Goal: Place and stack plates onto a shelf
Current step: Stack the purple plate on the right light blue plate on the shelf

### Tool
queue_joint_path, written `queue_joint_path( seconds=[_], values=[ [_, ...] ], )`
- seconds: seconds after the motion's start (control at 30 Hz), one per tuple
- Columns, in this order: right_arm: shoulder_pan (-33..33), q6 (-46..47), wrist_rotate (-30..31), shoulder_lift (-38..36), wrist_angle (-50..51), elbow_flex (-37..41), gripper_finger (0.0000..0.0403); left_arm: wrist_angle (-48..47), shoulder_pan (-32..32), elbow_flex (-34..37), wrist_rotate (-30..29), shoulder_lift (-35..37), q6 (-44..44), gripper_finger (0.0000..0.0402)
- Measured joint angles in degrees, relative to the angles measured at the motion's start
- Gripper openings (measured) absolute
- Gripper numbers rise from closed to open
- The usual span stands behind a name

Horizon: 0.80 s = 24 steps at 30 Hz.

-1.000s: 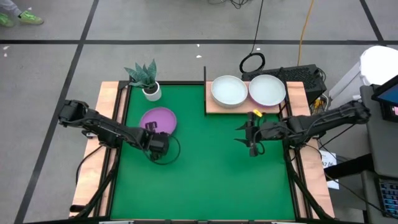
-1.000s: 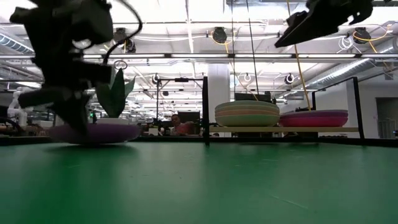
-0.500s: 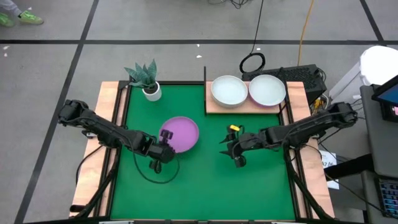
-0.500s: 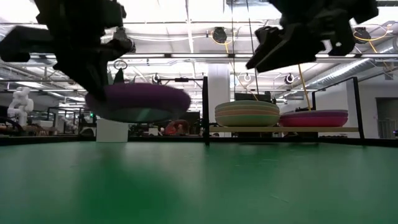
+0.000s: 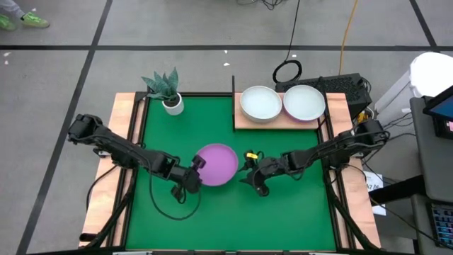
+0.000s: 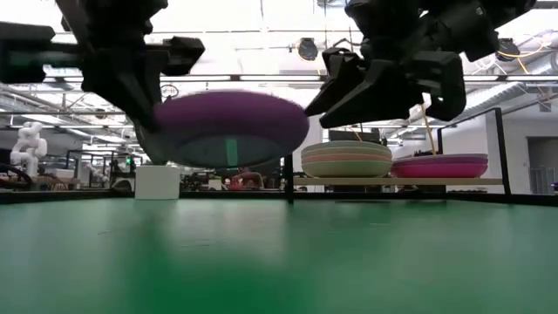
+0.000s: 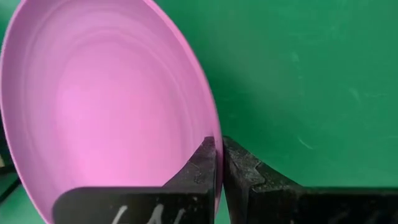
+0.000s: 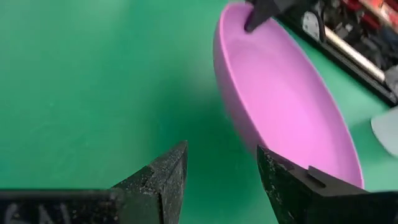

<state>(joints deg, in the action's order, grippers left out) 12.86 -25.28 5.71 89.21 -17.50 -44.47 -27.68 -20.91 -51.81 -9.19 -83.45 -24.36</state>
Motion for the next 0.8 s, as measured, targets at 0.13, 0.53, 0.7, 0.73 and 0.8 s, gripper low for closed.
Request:
queue_joint_path(
  seconds=[0.13,0.53,0.7,0.73,0.8],
  values=[
    [0.0,-1.75,-0.01,0.74,-1.56,-0.02,0.0173,-0.94,-0.12,0.07,0.57,-1.24,0.02,0.001],
    [-1.18,-4.51,-3.34,5.43,-2.24,-0.04,0.0139,2.46,-0.29,0.07,2.3,-2.41,-4.51,0.001],
    [-1.25,-6.18,-4.08,7.12,-3.27,-0.1,0.0079,2.16,-0.22,0.07,2.56,-2.46,-4.53,0.0012],
    [-1.24,-6.62,-4.32,7.12,-3.09,-0.11,0.0065,2.23,-0.22,0.07,2.39,-2.46,-4.51,0.0017],
    [-1.16,-7.52,-4.8,7.22,-2.35,-0.08,0.0039,2.65,-0.17,0.06,0.95,-2.43,-3.96,0.003]
  ],
)
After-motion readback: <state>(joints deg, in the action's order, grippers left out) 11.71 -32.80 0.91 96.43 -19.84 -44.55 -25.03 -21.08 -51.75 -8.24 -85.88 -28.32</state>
